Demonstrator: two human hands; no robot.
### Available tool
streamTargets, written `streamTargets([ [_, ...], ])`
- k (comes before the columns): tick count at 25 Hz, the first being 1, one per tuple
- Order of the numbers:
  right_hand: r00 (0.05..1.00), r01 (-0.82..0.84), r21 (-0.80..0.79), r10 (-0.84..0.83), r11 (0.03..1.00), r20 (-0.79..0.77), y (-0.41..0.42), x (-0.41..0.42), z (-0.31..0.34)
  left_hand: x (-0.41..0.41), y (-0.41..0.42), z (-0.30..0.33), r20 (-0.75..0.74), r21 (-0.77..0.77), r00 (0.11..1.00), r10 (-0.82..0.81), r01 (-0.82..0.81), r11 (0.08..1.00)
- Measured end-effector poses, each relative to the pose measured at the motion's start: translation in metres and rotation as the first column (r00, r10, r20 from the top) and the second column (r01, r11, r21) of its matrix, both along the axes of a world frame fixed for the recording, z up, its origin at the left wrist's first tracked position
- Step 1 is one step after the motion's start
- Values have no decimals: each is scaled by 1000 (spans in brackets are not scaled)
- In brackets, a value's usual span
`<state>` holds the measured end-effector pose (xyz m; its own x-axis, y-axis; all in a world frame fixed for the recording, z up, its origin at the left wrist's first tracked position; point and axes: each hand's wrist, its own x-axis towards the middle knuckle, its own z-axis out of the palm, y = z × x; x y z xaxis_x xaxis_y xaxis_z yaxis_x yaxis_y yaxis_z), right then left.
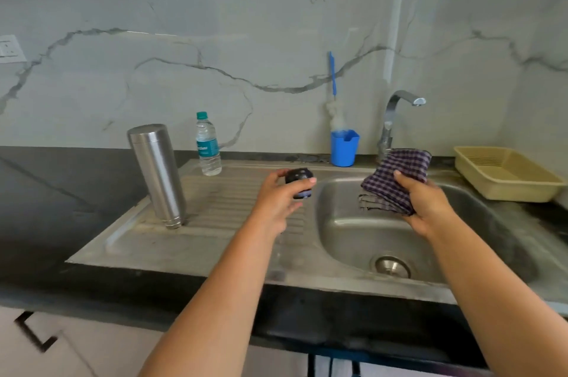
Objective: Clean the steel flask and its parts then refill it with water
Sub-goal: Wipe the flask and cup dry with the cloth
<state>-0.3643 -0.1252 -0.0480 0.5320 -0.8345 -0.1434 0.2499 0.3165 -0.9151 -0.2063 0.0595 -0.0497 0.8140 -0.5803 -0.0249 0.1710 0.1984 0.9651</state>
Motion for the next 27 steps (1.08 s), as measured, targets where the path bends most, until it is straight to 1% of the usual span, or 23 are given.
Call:
streamTargets([
  [2, 997, 57, -72, -60, 996, -45, -22, -12, -4, -19, -42, -7, -70, -14, 994, -84, 83, 996],
  [5, 988, 99, -178, -117, 979, -97, -51, -19, -9, -38, -88, -23, -137, 37, 977, -166, 173, 984],
  [7, 966, 99, -341, -172, 935, -191, -62, -18, -17, -38, -103, -36, -165, 95, 973, -160, 177, 980],
  [9, 920, 46, -534, -244, 844, -306, -63, -15, -27, -29, -108, -46, -133, 160, 982, -131, 152, 975],
  [10, 906, 17, -594, -264, 804, -331, -60, -13, -31, -25, -110, -49, -125, 166, 985, -120, 140, 976],
  [12, 912, -52, -664, -236, 746, -336, -52, -4, -34, -20, -114, -51, -158, 137, 980, -118, 140, 981],
  [13, 918, -114, -710, -200, 695, -343, -45, 1, -34, -21, -116, -51, -189, 118, 974, -128, 152, 981],
  [15, 921, -280, -798, -85, 534, -380, -30, 10, -41, -24, -120, -48, -244, 61, 960, -134, 153, 986],
  [16, 912, -348, -810, -33, 472, -410, -22, 13, -44, -23, -122, -47, -268, 32, 956, -121, 134, 990],
  [17, 901, -391, -814, -1, 429, -434, -17, 14, -47, -22, -121, -47, -288, 3, 951, -111, 117, 993],
  [19, 897, -406, -843, -24, 352, -441, -14, 12, -45, -20, -117, -45, -289, -55, 947, -140, 129, 990],
  [20, 904, -387, -858, -46, 338, -426, -15, 11, -42, -22, -116, -44, -260, -63, 949, -178, 167, 984],
  [21, 910, -367, -862, -57, 351, -411, -17, 10, -38, -26, -115, -44, -207, -44, 954, -219, 214, 976],
  [22, 911, -354, -850, -63, 390, -408, -20, 10, -35, -30, -115, -45, -152, -5, 959, -240, 242, 970],
  [24, 888, -372, -806, -78, 460, -453, -20, 10, -30, -35, -117, -46, -94, 31, 973, -211, 215, 976],
  [25, 878, -392, -801, -77, 452, -473, -16, 11, -31, -33, -116, -46, -105, 10, 978, -178, 180, 984],
  [27, 883, -402, -832, -79, 382, -463, -11, 12, -34, -26, -112, -45, -181, -70, 974, -138, 128, 989],
])
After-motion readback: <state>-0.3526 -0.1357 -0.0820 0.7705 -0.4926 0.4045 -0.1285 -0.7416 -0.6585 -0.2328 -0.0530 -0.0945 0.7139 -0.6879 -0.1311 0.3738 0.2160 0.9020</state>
